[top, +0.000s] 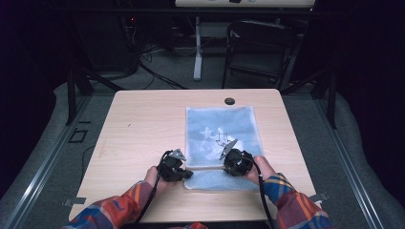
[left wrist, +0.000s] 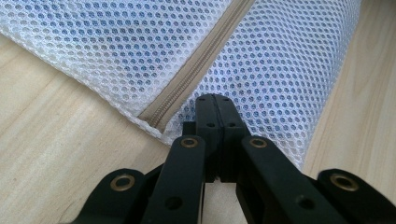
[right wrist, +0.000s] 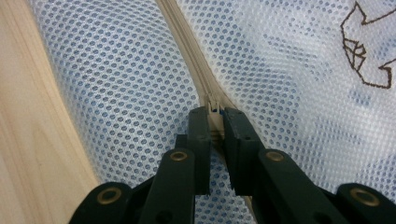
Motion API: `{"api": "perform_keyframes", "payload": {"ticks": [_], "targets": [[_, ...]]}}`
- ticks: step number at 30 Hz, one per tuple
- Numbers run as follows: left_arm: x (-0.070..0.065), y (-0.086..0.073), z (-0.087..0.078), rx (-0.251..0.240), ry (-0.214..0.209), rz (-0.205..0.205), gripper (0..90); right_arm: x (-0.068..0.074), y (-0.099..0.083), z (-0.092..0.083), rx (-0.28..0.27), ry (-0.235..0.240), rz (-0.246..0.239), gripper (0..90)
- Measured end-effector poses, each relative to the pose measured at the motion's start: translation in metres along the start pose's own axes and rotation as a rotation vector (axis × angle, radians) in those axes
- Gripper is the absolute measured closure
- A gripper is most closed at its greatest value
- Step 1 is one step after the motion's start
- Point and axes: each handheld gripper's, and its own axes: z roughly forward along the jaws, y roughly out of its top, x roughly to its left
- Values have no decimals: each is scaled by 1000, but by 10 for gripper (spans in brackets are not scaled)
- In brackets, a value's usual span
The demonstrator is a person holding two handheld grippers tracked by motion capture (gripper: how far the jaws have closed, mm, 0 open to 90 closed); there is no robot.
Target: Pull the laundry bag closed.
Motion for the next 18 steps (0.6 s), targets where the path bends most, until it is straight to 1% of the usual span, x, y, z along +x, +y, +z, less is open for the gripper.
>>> {"api": "perform_keyframes", "payload": {"ticks": [7,8,9,10,13,17,18], "targets": [[0,0,0,0,0,0,900,-2,-4,-3,-2,-1,14,822],[0,0,0,0,1,0,900,-3,-6,-4,9,-11,10,822],[0,0,0,0,1,0,900,-3,-6,-4,9,-11,10,822],[0,0,0,0,0,0,900,-4,-8,-4,4,-9,20,822],[0,0,0,0,1,0,900,-5,-10,-6,6,-9,25,822],[0,0,0,1,1,0,900,-7,-14,-8,3,-17,35,822],[0,0,0,1,1,0,900,-9,-17,-9,9,-23,42,822]]}}
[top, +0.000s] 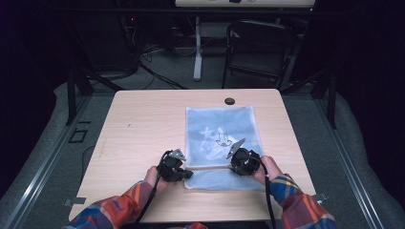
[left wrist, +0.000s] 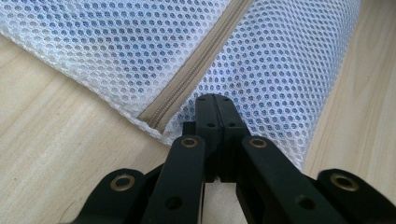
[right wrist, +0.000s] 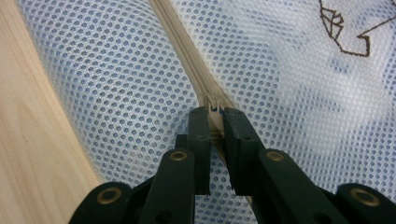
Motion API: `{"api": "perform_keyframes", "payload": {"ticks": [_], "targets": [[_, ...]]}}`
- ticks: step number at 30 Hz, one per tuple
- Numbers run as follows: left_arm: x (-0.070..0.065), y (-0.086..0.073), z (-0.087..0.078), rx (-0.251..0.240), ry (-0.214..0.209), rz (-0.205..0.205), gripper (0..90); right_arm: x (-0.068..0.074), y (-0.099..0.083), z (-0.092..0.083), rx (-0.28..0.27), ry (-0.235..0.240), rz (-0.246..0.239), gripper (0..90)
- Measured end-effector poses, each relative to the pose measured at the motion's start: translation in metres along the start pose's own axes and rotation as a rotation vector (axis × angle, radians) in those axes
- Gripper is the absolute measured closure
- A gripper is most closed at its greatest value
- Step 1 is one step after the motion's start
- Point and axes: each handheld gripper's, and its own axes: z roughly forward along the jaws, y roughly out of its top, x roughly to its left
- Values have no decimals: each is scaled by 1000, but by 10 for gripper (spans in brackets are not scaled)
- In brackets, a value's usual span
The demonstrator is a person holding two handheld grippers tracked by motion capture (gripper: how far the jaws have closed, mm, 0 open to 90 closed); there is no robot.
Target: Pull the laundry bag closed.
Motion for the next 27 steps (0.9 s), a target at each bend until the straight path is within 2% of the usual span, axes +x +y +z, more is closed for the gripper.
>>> {"api": "perform_keyframes", "payload": {"ticks": [27], "targets": [[0,0,0,0,3,0,900,-9,-20,-8,9,-12,35,822]]}}
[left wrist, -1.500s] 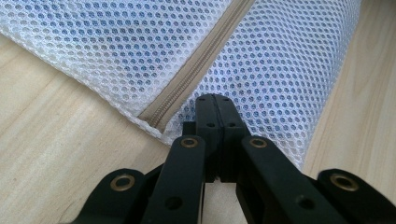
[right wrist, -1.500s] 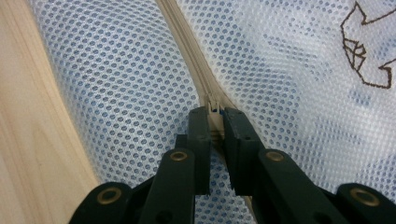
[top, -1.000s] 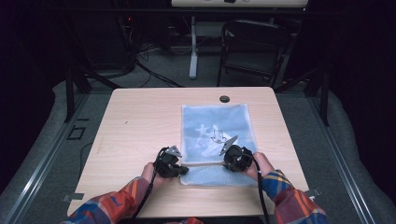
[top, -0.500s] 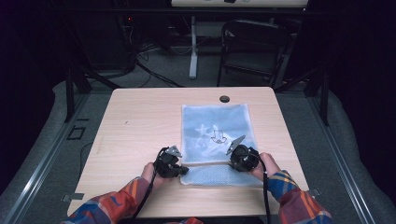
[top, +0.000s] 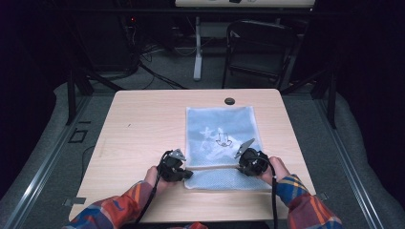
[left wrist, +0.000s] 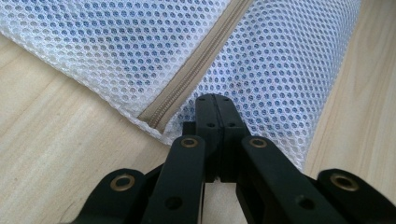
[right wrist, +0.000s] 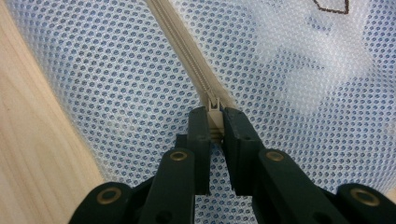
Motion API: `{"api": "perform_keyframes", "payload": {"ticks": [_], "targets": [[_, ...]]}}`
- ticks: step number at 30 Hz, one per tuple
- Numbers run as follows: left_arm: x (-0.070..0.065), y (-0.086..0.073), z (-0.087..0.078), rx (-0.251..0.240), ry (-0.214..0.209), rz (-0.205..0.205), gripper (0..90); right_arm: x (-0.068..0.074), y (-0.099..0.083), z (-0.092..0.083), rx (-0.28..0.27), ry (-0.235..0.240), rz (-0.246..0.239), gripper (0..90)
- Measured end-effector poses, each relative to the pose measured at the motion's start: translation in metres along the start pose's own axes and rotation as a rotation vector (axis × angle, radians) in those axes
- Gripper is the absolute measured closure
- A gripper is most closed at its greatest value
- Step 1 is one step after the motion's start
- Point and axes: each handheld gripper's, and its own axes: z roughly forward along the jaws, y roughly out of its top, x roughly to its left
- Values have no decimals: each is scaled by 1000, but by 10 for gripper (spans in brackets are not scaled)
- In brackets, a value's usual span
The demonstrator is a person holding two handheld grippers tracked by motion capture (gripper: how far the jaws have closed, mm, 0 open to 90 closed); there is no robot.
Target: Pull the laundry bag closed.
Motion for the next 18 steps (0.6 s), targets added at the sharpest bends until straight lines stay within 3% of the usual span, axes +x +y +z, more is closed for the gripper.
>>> {"api": "perform_keyframes", "payload": {"ticks": [18], "targets": [[0,0,0,0,-1,0,900,-5,-12,-4,14,-14,26,821]]}}
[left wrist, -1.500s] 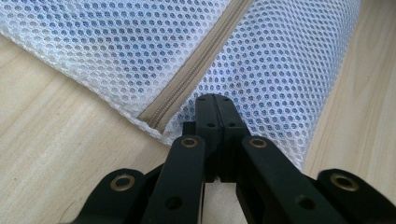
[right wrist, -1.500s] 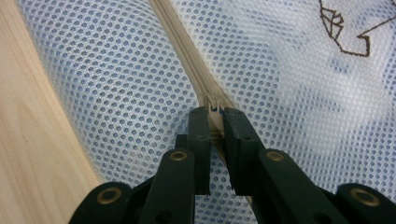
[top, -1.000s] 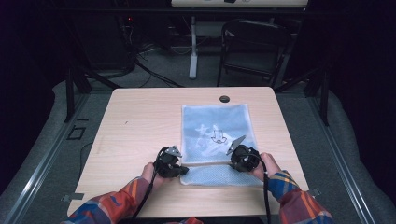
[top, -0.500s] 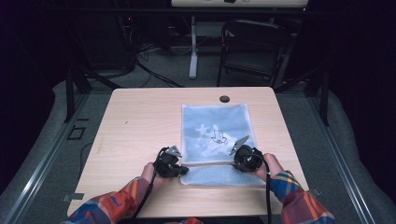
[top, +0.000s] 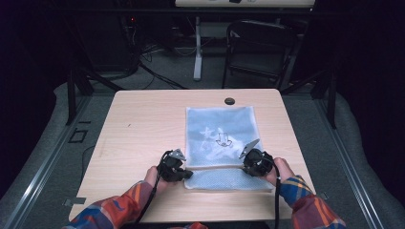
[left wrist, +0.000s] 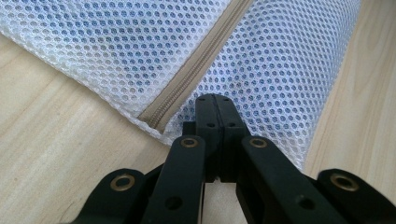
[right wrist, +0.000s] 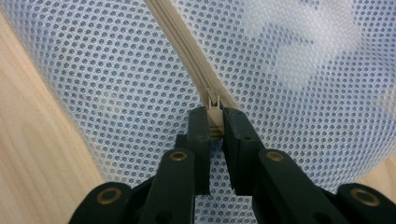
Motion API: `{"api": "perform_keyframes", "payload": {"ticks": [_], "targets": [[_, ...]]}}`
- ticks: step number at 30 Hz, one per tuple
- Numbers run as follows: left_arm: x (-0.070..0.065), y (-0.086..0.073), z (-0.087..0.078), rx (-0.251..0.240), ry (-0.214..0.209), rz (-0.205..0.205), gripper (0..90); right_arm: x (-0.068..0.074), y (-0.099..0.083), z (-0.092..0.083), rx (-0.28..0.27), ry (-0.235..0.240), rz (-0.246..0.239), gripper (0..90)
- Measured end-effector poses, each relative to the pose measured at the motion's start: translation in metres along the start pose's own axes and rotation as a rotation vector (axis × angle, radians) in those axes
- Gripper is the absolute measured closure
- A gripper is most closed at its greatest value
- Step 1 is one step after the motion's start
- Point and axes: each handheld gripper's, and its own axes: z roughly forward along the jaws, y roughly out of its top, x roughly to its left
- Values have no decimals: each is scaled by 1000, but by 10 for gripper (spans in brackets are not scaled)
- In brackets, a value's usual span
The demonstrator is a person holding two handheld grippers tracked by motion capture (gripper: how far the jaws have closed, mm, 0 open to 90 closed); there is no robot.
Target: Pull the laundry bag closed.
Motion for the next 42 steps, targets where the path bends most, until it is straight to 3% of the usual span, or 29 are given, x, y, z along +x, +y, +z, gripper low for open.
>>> {"api": "perform_keyframes", "payload": {"ticks": [25,36,37,42], "targets": [[0,0,0,-2,-1,0,900,-6,-13,-5,18,-11,37,821],[0,0,0,-2,-3,-3,900,-10,-19,-6,50,-25,49,822],[0,0,0,-2,-3,-2,900,-10,-20,-5,45,-31,75,822],[0,0,0,-3,-3,-3,900,-13,-24,-7,56,-29,81,822]]}}
